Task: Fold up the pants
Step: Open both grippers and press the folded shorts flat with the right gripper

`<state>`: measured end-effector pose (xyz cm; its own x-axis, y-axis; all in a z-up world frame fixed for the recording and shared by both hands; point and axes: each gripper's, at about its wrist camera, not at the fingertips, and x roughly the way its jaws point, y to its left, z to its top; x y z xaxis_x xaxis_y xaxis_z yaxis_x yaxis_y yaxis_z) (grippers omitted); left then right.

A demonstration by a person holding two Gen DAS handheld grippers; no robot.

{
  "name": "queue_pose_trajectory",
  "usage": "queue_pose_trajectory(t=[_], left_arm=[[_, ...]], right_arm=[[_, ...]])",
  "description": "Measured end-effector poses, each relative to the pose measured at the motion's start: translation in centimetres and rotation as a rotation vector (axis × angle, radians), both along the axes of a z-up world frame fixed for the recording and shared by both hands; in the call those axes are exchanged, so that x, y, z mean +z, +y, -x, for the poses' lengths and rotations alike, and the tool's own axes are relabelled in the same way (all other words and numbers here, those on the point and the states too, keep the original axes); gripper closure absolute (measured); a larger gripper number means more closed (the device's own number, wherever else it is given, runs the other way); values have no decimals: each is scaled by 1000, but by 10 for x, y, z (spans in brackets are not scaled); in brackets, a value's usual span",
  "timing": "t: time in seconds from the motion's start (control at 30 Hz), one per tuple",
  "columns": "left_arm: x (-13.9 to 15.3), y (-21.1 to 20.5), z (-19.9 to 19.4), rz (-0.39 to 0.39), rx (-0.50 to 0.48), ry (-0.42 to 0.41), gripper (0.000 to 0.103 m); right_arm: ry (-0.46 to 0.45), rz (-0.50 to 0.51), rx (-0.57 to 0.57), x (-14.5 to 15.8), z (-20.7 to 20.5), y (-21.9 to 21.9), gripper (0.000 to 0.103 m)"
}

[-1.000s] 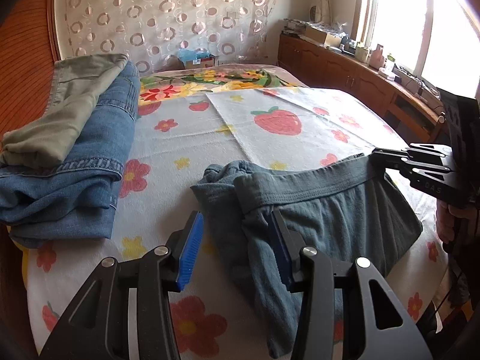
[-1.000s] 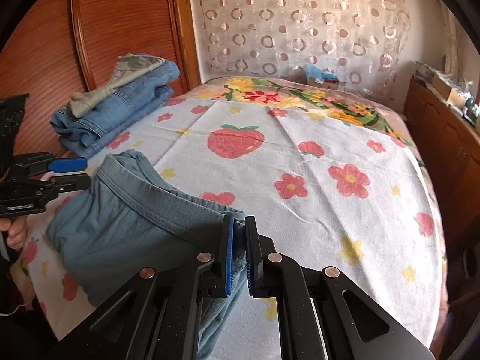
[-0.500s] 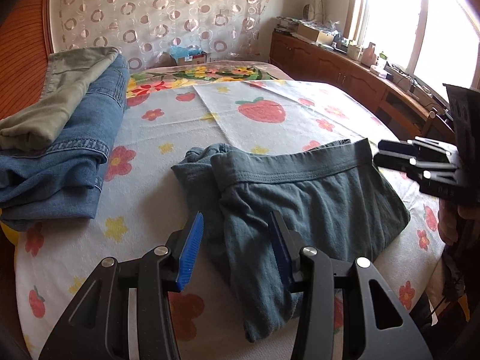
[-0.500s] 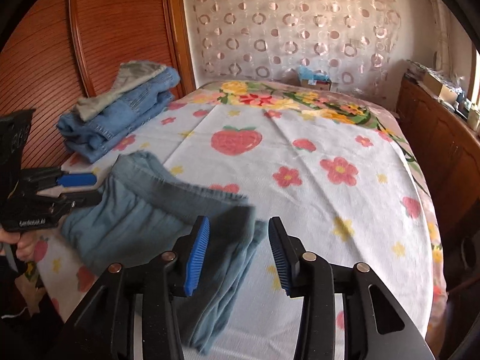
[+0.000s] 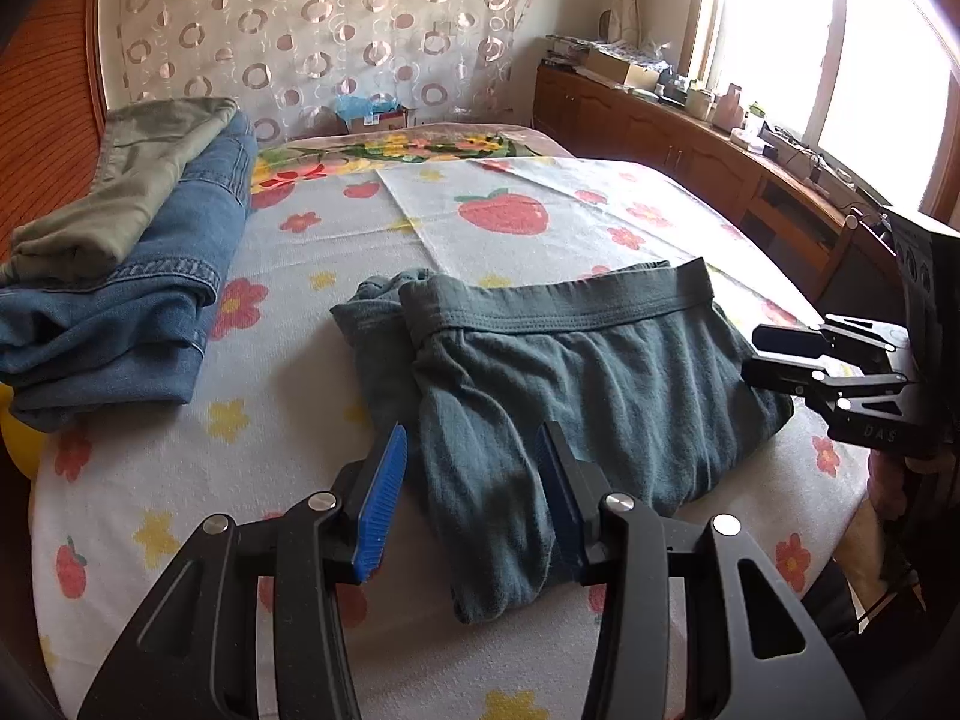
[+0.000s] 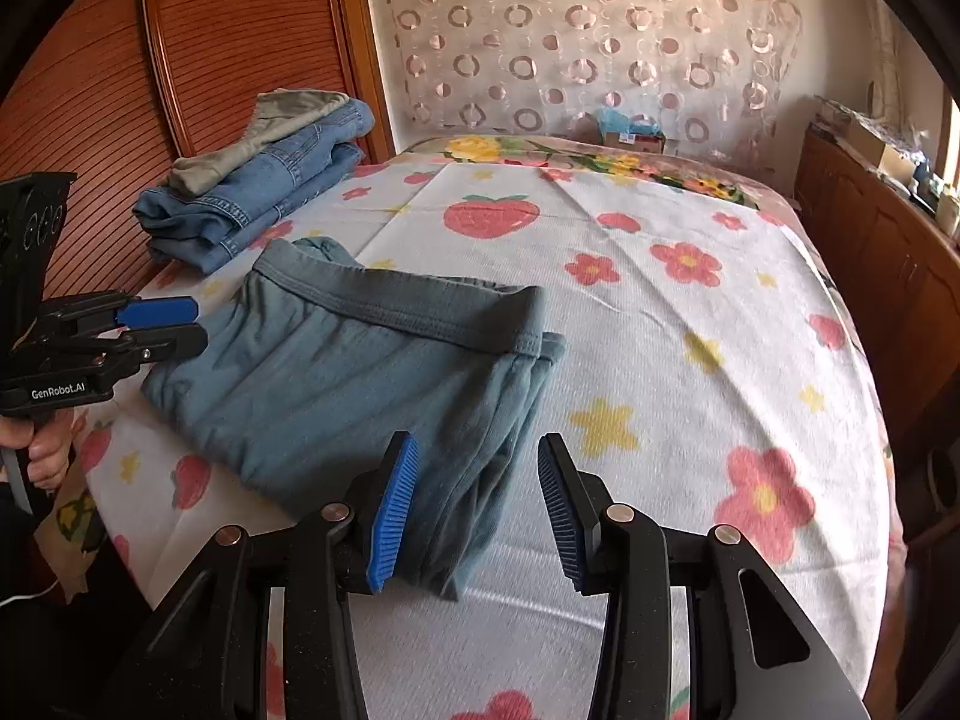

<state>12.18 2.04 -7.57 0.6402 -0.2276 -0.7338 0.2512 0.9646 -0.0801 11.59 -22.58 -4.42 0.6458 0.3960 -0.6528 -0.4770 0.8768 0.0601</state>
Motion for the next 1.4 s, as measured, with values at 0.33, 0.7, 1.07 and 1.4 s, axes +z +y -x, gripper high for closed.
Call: queue_pose_trajectory(t=[0.33, 0.7, 1.07, 1.4], left_arm=[[0, -1, 14, -15, 0, -22, 23], [-23, 16, 30, -44, 42, 29, 23], [-28, 17, 28, -46, 48, 36, 23], [-17, 17, 35, -26, 47, 2, 23]], right_arm=[[-1, -13, 1, 3, 13, -2, 59], [31, -38, 52, -3, 32, -12, 65], [-5, -15, 76, 1, 37, -21, 100], [2, -62, 50, 3, 45, -30, 100]])
